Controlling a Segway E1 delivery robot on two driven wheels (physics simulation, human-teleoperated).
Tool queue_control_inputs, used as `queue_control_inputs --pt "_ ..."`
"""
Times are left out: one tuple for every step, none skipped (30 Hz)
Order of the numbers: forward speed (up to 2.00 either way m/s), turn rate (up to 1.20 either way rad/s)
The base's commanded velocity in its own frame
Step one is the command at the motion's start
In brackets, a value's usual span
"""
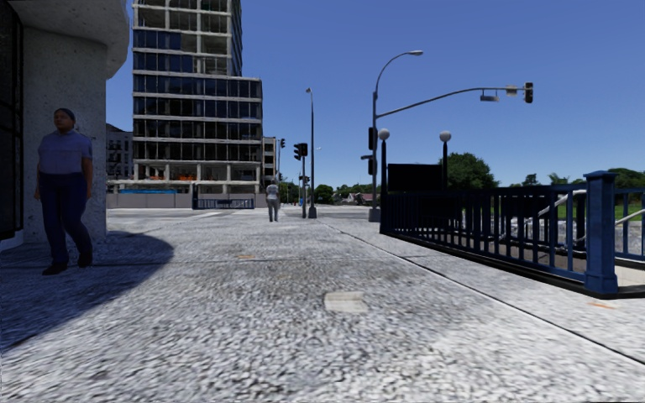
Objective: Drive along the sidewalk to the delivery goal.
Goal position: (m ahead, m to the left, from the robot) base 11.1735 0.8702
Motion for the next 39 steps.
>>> queue_control_inputs --pt "2.00 0.00" --pt "2.00 0.00" --pt "2.00 0.00" --pt "2.00 0.00" --pt "2.00 0.00" --pt "2.00 0.00" --pt "2.00 0.00" --pt "2.00 0.00" --pt "2.00 0.00" --pt "2.00 0.00" --pt "2.00 0.00" --pt "2.00 0.00" --pt "2.00 0.00" --pt "2.00 0.00" --pt "2.00 0.00" --pt "2.00 0.00" --pt "2.00 0.00" --pt "2.00 0.00" --pt "2.00 0.00" --pt "2.00 0.00" --pt "2.00 0.00" --pt "2.00 0.00" --pt "2.00 0.00" --pt "2.00 0.00" --pt "2.00 0.00" --pt "2.00 0.00" --pt "2.00 0.00" --pt "2.00 0.00" --pt "2.00 0.03" --pt "2.00 0.03" --pt "2.00 0.06" --pt "2.00 0.06" --pt "2.00 0.06" --pt "2.00 0.06" --pt "2.00 0.10" --pt "2.00 0.12" --pt "2.00 0.12" --pt "2.00 0.13" --pt "2.00 0.14"
